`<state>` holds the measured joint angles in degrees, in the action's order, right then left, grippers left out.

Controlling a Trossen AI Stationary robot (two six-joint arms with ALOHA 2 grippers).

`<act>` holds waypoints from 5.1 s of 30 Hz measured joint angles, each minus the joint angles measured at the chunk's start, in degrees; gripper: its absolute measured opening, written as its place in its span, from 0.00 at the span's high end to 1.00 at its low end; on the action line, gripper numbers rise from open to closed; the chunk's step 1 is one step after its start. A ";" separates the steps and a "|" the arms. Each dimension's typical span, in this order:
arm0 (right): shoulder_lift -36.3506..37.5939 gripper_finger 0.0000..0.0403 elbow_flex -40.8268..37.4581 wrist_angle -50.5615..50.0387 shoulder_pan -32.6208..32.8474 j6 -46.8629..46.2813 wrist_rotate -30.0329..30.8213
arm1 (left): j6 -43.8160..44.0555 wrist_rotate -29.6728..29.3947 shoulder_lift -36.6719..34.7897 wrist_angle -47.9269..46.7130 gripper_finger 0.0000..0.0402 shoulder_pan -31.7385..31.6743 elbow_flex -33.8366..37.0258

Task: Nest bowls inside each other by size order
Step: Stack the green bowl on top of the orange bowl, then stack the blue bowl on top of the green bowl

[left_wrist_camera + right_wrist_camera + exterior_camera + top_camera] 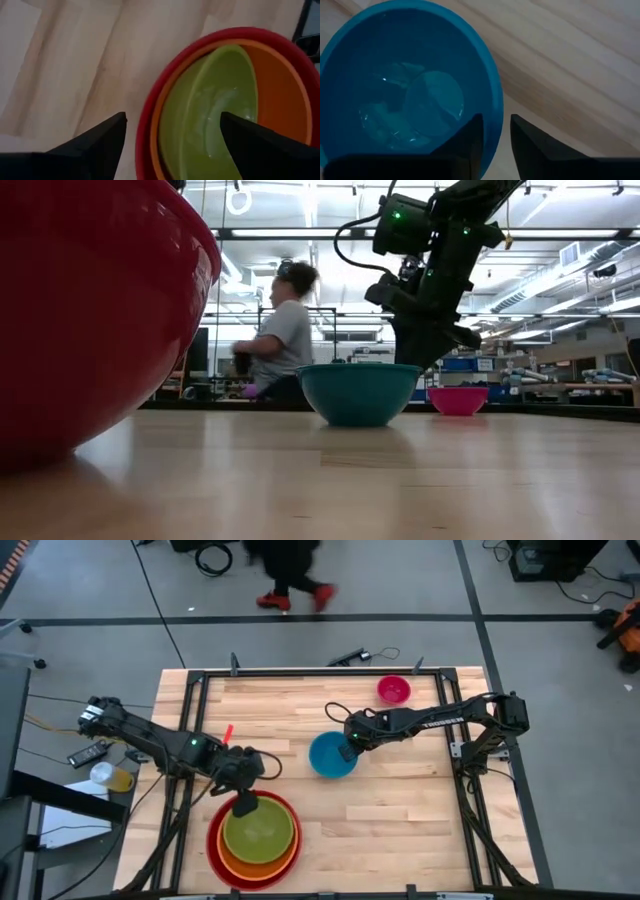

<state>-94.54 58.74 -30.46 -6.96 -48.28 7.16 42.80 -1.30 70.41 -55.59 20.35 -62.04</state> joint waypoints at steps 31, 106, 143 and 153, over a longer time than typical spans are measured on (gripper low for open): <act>0.00 0.98 0.00 1.00 1.89 2.29 0.80 | 10.27 -10.69 -2.56 0.10 0.58 1.33 0.46; 4.13 0.70 12.11 8.57 11.92 5.96 13.74 | -7.88 -12.25 8.01 21.90 0.95 -18.13 -1.04; 15.93 0.53 11.87 -10.48 4.46 4.97 14.18 | -1.94 14.92 12.29 11.06 0.39 8.36 2.49; 13.11 0.53 11.14 -26.82 -11.11 13.10 18.89 | 3.75 3.63 -0.31 7.85 0.36 5.42 2.40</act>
<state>-81.43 69.88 -57.29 -18.07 -35.18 26.05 46.55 2.33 70.10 -47.74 25.77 -59.64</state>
